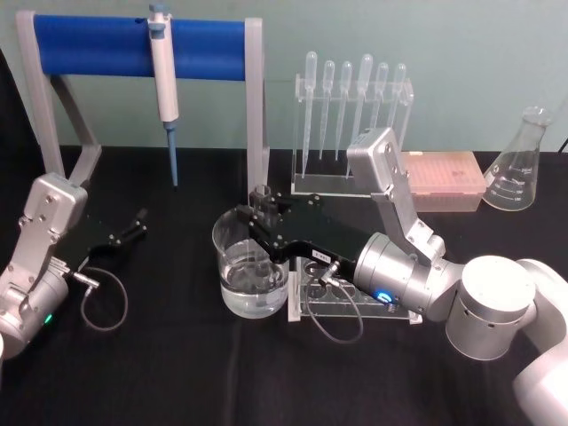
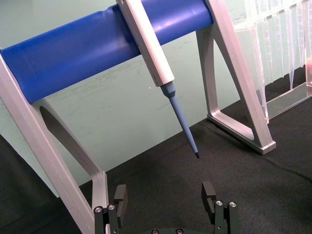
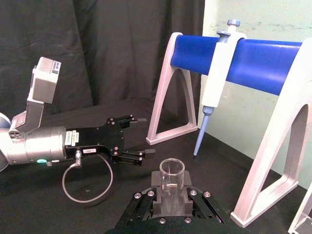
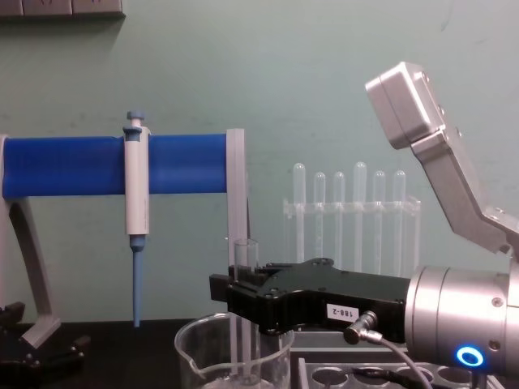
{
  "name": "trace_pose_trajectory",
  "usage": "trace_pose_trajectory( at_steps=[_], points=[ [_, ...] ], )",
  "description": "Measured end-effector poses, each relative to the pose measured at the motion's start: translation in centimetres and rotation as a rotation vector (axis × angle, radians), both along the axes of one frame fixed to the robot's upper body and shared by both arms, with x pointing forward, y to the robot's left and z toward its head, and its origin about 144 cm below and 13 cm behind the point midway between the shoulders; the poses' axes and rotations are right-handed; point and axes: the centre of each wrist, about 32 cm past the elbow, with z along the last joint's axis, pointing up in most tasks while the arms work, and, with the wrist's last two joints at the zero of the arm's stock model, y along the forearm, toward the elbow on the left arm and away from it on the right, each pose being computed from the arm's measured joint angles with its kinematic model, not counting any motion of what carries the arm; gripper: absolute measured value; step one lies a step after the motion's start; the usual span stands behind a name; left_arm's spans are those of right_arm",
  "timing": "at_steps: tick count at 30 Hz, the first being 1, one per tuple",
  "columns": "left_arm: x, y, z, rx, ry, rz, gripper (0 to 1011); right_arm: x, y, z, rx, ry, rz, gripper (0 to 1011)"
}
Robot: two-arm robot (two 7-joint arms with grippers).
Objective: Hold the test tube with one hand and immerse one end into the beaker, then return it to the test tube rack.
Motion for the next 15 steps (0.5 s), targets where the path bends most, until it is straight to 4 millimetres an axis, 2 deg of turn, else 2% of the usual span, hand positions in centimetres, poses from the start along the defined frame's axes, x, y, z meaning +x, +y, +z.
trace_pose_trajectory(
  at_steps=[15],
  points=[
    [0.00,0.00,0.00,0.000,0.000,0.000,1000,-0.06,-0.06,0.24,0.005,-0.010,0.001,224]
  ],
)
